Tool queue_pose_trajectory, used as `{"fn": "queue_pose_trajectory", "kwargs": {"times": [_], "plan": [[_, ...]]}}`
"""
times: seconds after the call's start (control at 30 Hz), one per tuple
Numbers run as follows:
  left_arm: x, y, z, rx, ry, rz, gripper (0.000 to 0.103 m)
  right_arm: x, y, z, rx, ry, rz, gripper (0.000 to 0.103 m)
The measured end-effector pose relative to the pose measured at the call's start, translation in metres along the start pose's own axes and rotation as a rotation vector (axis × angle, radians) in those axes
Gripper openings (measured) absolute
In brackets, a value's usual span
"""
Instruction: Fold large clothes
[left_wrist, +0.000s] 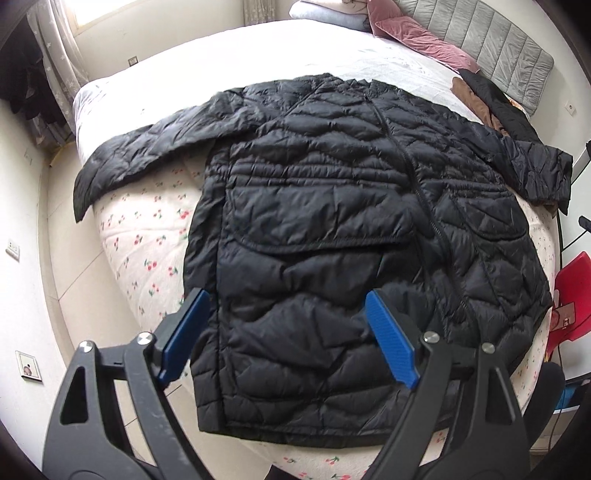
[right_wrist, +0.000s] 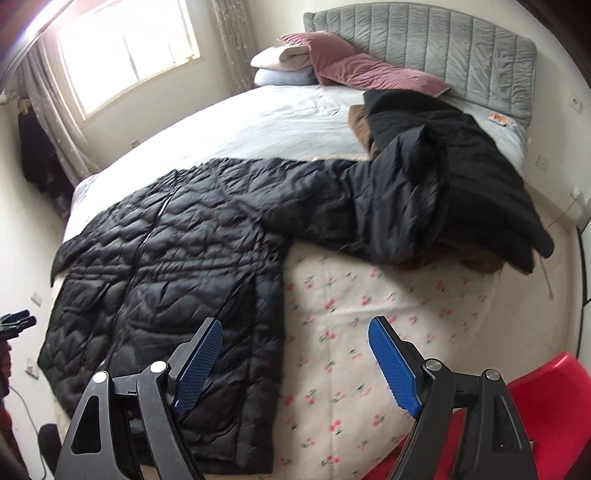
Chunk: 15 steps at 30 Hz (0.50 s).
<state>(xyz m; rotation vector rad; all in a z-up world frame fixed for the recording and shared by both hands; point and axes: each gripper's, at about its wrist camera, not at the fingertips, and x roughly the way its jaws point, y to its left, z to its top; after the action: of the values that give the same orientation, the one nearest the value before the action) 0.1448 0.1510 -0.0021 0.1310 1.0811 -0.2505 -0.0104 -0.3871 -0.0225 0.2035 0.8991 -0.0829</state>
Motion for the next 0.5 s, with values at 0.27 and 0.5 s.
{"fn": "queue_pose_trajectory", "kwargs": {"times": [0.27, 0.5], "plan": [[0.056, 0.063, -0.068, -0.166, 0.124, -0.079, 0.079, 0.074, -0.001, -0.093, 0.105, 0.219, 0.145, 0.077], [0.042, 0.068, -0.082, -0.274, 0.089, -0.282, 0.013, 0.081, 0.015, -0.108, 0.097, 0.264, 0.26, 0.007]]}}
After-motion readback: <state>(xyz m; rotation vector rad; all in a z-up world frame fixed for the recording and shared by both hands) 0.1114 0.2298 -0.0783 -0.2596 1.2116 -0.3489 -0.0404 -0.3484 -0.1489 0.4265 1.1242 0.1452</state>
